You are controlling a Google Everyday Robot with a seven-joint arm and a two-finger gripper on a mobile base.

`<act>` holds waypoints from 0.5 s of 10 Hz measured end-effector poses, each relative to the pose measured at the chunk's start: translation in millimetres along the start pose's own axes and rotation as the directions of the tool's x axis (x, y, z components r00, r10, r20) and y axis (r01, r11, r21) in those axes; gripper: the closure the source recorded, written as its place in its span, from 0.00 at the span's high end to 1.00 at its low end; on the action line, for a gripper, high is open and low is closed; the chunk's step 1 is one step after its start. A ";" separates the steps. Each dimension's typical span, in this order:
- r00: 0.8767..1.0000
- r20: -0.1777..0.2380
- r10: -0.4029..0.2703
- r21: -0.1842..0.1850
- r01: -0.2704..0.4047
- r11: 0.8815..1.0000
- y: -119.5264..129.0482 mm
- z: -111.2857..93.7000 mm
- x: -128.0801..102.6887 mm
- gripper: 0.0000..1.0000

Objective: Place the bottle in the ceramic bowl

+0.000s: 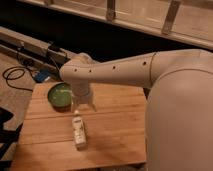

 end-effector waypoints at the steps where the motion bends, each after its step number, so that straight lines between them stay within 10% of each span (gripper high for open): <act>1: 1.000 0.000 0.000 0.000 0.000 1.000 0.0 0.0 0.0 0.65; 5: 1.000 0.001 -0.003 0.002 0.003 1.000 -0.3 0.3 0.1 0.65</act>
